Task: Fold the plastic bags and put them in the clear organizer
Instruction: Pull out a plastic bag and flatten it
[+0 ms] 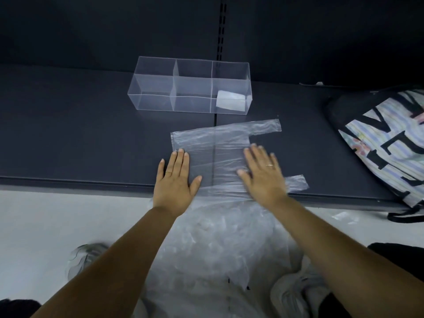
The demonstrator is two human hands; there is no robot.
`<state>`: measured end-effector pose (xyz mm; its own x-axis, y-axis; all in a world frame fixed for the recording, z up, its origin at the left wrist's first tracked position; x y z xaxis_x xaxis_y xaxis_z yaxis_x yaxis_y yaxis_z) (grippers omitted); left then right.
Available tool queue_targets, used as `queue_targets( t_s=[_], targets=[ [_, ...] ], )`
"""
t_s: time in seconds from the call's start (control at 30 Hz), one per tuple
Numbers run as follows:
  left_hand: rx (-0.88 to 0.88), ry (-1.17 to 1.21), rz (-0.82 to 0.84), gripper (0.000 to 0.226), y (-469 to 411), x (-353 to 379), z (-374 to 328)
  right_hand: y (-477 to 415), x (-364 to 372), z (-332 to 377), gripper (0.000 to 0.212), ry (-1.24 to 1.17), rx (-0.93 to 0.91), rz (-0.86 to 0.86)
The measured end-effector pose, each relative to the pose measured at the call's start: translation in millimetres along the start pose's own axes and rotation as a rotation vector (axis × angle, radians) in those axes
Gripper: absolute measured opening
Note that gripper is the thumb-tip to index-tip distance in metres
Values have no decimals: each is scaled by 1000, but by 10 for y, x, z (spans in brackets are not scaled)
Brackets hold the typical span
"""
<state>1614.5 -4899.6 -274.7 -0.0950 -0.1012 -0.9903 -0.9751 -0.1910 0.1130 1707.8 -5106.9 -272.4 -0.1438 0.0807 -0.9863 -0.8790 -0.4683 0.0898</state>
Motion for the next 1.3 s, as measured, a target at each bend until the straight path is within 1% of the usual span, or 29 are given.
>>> queue_targets(
  t_s=[0.1, 0.17, 0.23, 0.27, 0.3, 0.33, 0.37, 0.4, 0.43, 0.5, 0.57, 0.6, 0.63, 0.67, 0.7, 0.77, 0.87, 0.9, 0.97, 1.03, 1.1, 1.2, 1.3],
  targets=[
    [2, 0, 38, 81, -11, -2, 4, 98, -118, -829, 66, 22, 197, -24],
    [20, 32, 42, 82, 33, -50, 1, 170, -204, -1200, 64, 29, 299, -14],
    [90, 69, -50, 81, 186, -168, -16, 237, -333, -1294, 64, 21, 342, -53],
    [165, 57, -106, 80, 316, -208, -62, 271, -423, -1197, 65, -14, 304, -111],
    [263, 23, -140, 81, 469, -205, -137, 314, -503, -1008, 67, -74, 224, -162],
    [367, -18, -136, 83, 623, -160, -229, 372, -534, -748, 70, -141, 113, -179],
    [454, -62, -120, 84, 753, -97, -312, 453, -503, -435, 72, -203, -8, -142],
    [502, -104, -101, 84, 830, -59, -366, 548, -415, -102, 75, -230, -123, -68],
    [508, -129, -110, 81, 855, -67, -392, 640, -311, 208, 79, -208, -222, 0],
    [438, -78, -225, 66, 793, -247, -385, 759, -185, 651, 81, -118, -344, 22],
    [404, 59, -383, 49, 725, -527, -360, 730, -213, 813, 67, -115, -311, -53],
    [403, 125, -426, 44, 708, -652, -348, 693, -289, 814, 54, -136, -273, -118],
    [408, 180, -448, 40, 702, -743, -329, 653, -394, 777, 38, -160, -238, -191],
    [411, 226, -430, 34, 692, -822, -292, 613, -499, 706, 22, -176, -210, -249],
    [403, 280, -389, 27, 673, -877, -233, 568, -579, 604, 11, -186, -179, -268],
    [314, 411, -229, 4, 593, -951, -28, 462, -679, 333, 8, -216, -98, -183],
    [103, 646, 183, 31, 405, -846, 305, 297, -797, -153, 4, -335, 29, 92],
    [31, 738, 293, 34, 357, -822, 389, 247, -840, -284, 5, -397, 57, 184],
    [-87, 869, 417, 28, 240, -807, 529, 116, -947, -471, 8, -546, 91, 283],
    [-168, 978, 437, 16, 71, -819, 640, -52, -1020, -608, 11, -704, 142, 287],
    [-268, 1066, 358, 9, -131, -823, 756, -242, -1020, -691, 15, -828, 212, 243],
    [-427, 1092, 196, 12, -384, -748, 918, -503, -849, -815, 14, -931, 395, 157],
    [-548, 1076, 97, 16, -502, -578, 1007, -684, -644, -941, 14, -923, 541, 35]
  ],
)
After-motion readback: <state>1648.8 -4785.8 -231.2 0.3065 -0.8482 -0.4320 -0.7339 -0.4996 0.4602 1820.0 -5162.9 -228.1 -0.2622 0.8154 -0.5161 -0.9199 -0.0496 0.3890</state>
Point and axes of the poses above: each hand's wrist, its own y-axis away from the middle knuckle, its own x-axis out of the palm, z = x × y, the point moved 9 cm from there along -y, towards the middle knuckle
